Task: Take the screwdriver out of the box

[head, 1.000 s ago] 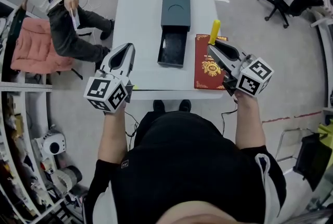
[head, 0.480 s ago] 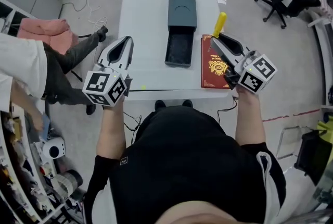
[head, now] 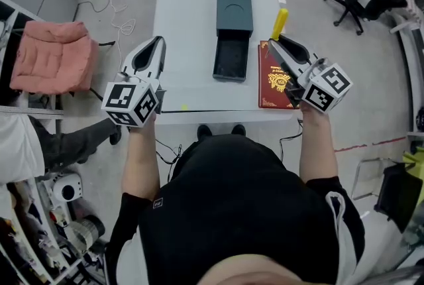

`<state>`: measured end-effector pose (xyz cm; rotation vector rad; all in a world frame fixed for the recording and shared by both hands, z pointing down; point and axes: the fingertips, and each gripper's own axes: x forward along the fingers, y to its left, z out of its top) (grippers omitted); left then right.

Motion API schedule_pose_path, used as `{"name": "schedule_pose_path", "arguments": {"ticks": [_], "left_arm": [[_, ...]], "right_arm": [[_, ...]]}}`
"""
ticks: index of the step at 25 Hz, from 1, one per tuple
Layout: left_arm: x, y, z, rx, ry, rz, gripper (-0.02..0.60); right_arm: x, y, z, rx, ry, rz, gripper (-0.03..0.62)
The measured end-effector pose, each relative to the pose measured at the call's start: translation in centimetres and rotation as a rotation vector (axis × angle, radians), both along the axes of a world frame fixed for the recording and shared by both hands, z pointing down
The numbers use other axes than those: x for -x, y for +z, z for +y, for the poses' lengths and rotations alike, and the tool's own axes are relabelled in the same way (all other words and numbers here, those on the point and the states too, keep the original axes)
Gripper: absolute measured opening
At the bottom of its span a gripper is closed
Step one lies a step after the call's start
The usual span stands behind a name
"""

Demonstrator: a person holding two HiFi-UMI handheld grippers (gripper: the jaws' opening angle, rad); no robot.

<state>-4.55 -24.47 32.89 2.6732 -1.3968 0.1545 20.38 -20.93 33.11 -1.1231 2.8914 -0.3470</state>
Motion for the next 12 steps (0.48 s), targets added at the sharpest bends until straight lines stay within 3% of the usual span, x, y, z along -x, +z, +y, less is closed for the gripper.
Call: {"name": "schedule_pose_path", "arguments": {"ticks": [12], "left_arm": [[0.04,0.48,0.77,0.010,0.002,0.002,0.018]], "right_arm": [[0.19,0.04,0.57,0.027,0.030,0.038,0.086]]}}
